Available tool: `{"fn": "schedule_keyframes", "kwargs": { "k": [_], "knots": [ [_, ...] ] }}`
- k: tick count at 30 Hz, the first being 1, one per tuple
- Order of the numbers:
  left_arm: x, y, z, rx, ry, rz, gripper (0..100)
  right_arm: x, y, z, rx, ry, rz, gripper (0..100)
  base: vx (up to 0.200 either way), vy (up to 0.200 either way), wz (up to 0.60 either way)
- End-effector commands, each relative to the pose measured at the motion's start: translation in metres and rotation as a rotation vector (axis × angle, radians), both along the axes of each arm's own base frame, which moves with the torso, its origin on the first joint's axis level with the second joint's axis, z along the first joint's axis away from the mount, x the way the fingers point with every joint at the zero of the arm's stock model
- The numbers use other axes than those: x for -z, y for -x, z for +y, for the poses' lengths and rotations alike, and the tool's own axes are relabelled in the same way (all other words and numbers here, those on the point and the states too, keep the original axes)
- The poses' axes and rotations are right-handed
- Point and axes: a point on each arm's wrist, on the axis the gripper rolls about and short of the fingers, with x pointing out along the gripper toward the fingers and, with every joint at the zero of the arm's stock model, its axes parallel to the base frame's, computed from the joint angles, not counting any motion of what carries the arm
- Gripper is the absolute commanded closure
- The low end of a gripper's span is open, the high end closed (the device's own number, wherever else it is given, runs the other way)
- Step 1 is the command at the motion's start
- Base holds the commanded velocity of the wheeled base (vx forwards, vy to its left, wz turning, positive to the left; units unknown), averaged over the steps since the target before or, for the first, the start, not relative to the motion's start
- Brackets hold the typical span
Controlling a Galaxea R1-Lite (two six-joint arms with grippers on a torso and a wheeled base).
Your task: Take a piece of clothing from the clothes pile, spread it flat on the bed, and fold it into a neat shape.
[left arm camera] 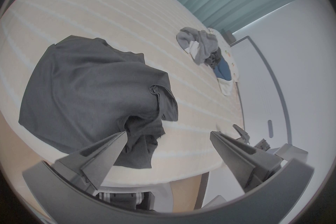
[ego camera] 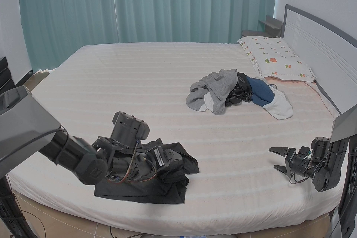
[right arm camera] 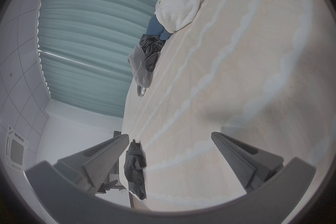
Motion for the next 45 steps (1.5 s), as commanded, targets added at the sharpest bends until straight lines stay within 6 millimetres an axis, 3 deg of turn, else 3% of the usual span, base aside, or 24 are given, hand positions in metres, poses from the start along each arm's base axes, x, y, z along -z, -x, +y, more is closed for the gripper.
{"fn": "schedule_keyframes", "kwargs": {
  "k": [1, 6, 13, 22, 27, 29, 30, 36, 37, 45],
  "knots": [
    [0.016, 0.009, 0.022, -0.047, 0.008, 0.027, 0, -0.001, 0.000, 0.000, -0.001, 0.001, -0.011, 0, 0.000, 0.000, 0.00],
    [0.029, 0.001, 0.034, -0.094, 0.007, 0.031, 0, -0.001, -0.001, 0.001, -0.001, 0.002, -0.012, 0, 0.000, 0.000, 0.00],
    [0.028, -0.007, 0.049, -0.122, 0.102, 0.085, 0, 0.000, 0.000, 0.002, -0.007, 0.012, -0.011, 0, 0.000, 0.000, 0.00],
    [0.030, -0.015, 0.071, -0.170, 0.158, 0.093, 0, -0.001, 0.001, 0.003, -0.009, 0.012, -0.011, 0, 0.000, 0.200, 0.00],
    [0.039, -0.025, 0.087, -0.217, 0.172, 0.083, 0, -0.011, 0.005, 0.011, -0.035, 0.061, -0.050, 0, 0.000, 0.200, 0.00],
    [0.041, -0.027, 0.090, -0.216, 0.181, 0.087, 0, -0.017, 0.008, 0.018, -0.040, 0.088, -0.067, 0, 0.000, 0.200, 0.00],
    [0.042, -0.028, 0.091, -0.214, 0.185, 0.088, 0, -0.020, 0.011, 0.032, -0.063, 0.104, -0.071, 0, 0.000, 0.200, 0.00],
    [0.053, -0.032, 0.095, -0.224, 0.176, 0.102, 0, -0.021, 0.014, 0.068, -0.053, 0.182, -0.076, 0, 0.000, 0.200, 0.00],
    [0.053, -0.034, 0.098, -0.231, 0.189, 0.083, 0, -0.022, 0.019, 0.081, -0.064, 0.203, -0.081, 0, 0.000, 0.200, 0.00],
    [0.053, -0.035, 0.098, -0.227, 0.196, 0.072, 0, -0.045, 0.039, 0.135, -0.276, 0.261, -0.189, 0, 0.000, 0.200, 0.00]
  ]
}}
